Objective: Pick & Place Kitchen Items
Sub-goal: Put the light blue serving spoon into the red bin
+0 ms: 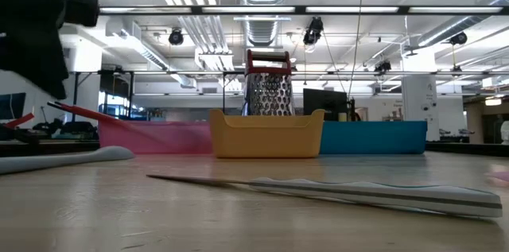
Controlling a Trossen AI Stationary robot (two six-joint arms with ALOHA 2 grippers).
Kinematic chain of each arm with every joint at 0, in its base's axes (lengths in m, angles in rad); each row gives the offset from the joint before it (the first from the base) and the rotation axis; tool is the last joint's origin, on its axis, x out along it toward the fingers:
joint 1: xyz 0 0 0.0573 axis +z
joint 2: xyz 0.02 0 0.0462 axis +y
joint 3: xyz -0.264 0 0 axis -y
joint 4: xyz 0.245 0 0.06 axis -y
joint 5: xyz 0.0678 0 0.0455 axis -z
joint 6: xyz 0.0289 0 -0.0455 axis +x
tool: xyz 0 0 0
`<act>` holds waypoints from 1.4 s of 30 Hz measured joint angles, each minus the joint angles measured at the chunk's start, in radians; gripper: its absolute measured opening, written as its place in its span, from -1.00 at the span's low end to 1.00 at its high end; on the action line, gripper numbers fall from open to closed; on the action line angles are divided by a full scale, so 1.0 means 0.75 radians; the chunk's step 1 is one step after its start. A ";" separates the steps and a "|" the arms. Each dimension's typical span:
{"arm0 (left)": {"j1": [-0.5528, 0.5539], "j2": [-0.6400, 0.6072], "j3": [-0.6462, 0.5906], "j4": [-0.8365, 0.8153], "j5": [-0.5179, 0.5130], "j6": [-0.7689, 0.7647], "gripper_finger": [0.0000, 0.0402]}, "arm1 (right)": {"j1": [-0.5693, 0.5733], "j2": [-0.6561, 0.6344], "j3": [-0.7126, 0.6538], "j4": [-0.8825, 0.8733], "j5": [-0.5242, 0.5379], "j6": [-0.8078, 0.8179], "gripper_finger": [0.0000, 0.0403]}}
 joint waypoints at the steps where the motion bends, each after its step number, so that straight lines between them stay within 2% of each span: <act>1: 0.000 0.003 -0.007 -0.004 0.029 -0.043 0.20 | 0.000 0.000 0.000 0.000 0.000 -0.001 -0.48; 11: 0.000 0.074 -0.025 0.000 0.093 -0.329 0.22 | 0.000 0.000 0.000 0.000 0.000 -0.002 -0.31; 17: -0.007 0.232 -0.026 0.015 0.185 -0.463 0.22 | 0.000 0.000 0.000 0.000 0.000 0.000 -0.23; 23: -0.028 0.420 -0.007 0.137 0.286 -0.562 0.22 | 0.000 0.000 0.000 0.000 0.000 -0.005 -0.15; 33: -0.023 0.663 0.025 0.143 0.274 -0.624 0.22 | 0.000 0.000 0.000 0.000 0.000 -0.006 -0.04; 42: -0.007 0.689 0.009 0.111 0.267 -0.711 0.22 | 0.000 0.000 0.000 0.000 0.000 -0.005 0.01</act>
